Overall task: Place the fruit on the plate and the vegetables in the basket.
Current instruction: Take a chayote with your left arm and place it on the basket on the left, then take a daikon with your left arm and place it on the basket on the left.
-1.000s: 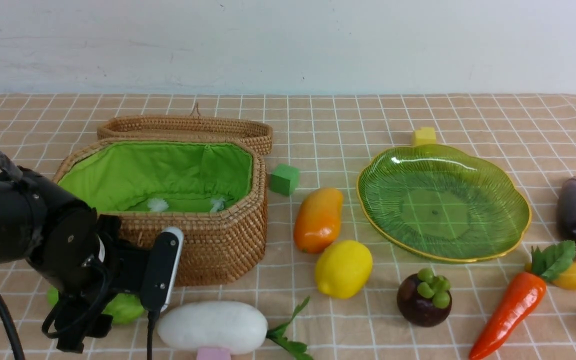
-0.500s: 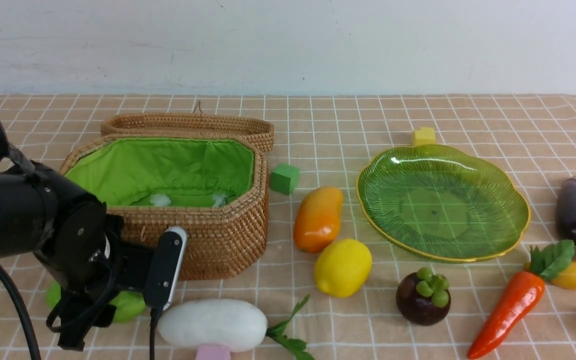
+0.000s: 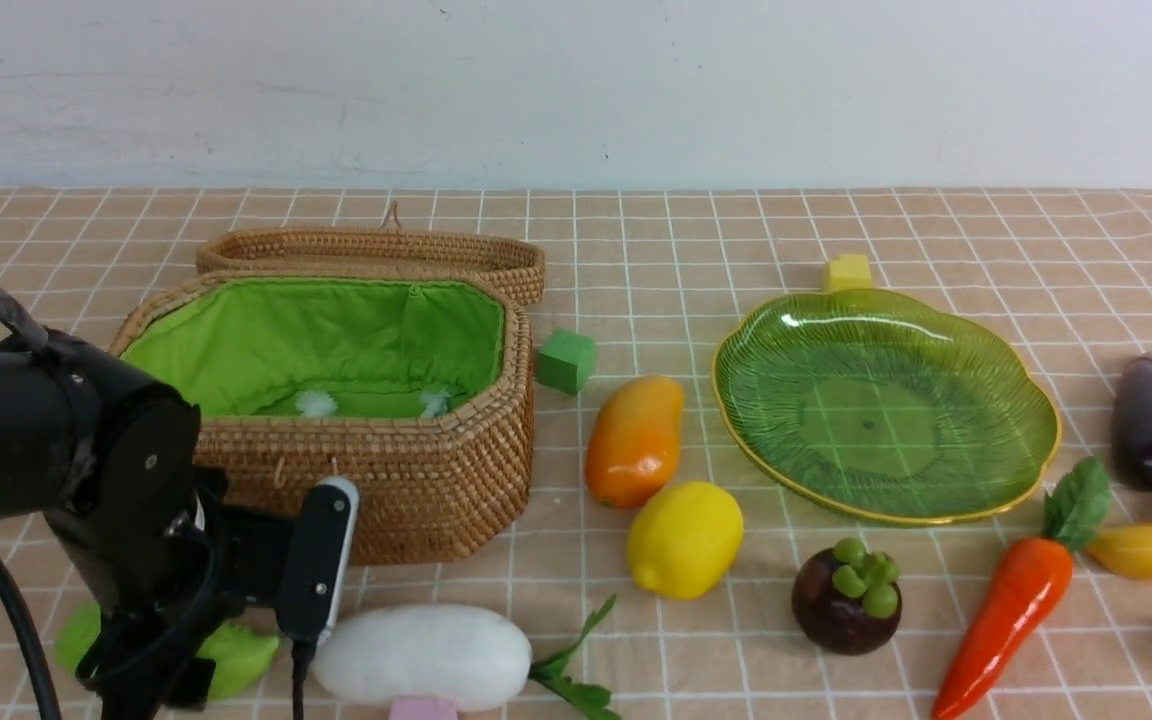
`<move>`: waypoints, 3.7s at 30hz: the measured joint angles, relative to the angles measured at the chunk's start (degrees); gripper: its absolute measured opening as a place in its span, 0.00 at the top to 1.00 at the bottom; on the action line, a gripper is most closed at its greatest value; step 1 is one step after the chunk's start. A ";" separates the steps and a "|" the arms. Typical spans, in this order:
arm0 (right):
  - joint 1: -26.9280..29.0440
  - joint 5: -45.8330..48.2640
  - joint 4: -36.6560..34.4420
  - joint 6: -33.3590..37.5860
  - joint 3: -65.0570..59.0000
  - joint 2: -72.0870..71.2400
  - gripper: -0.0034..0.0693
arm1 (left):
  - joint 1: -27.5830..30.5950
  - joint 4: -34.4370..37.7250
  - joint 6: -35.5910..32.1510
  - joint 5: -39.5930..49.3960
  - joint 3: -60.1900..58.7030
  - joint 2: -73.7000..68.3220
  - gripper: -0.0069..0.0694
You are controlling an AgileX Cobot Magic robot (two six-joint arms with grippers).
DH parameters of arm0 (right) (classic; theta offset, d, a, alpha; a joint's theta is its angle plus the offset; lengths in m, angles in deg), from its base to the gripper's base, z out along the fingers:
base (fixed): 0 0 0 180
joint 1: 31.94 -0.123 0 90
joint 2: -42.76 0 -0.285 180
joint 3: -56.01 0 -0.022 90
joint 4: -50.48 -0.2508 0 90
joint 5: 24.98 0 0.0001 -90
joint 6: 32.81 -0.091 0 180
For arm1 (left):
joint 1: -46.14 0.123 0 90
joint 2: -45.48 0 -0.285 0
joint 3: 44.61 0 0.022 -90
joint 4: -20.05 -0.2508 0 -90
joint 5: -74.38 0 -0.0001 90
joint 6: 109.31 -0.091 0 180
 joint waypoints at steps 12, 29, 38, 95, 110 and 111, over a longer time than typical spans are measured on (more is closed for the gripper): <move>0.00 0.00 0.00 1.33 0.00 0.00 0.73 | 0.00 4.64 0.00 1.40 -0.30 0.33 0.16; 0.00 -3.52 0.00 1.33 0.00 0.00 0.73 | 0.00 1.36 13.02 8.47 0.09 5.55 0.41; 0.00 -12.01 -0.74 1.33 0.00 0.00 0.73 | 0.00 5.23 14.02 -2.11 15.57 22.53 0.41; 0.00 -14.22 -2.37 0.01 0.00 0.00 0.70 | -25.14 11.20 45.36 27.95 21.64 7.67 0.53; 0.00 -13.12 -2.37 0.01 0.00 0.00 0.69 | -25.14 3.22 35.39 5.20 14.54 -1.07 0.20; 0.00 -13.12 -2.37 0.01 0.00 0.00 0.69 | -25.14 3.22 35.39 5.09 14.54 -1.28 0.20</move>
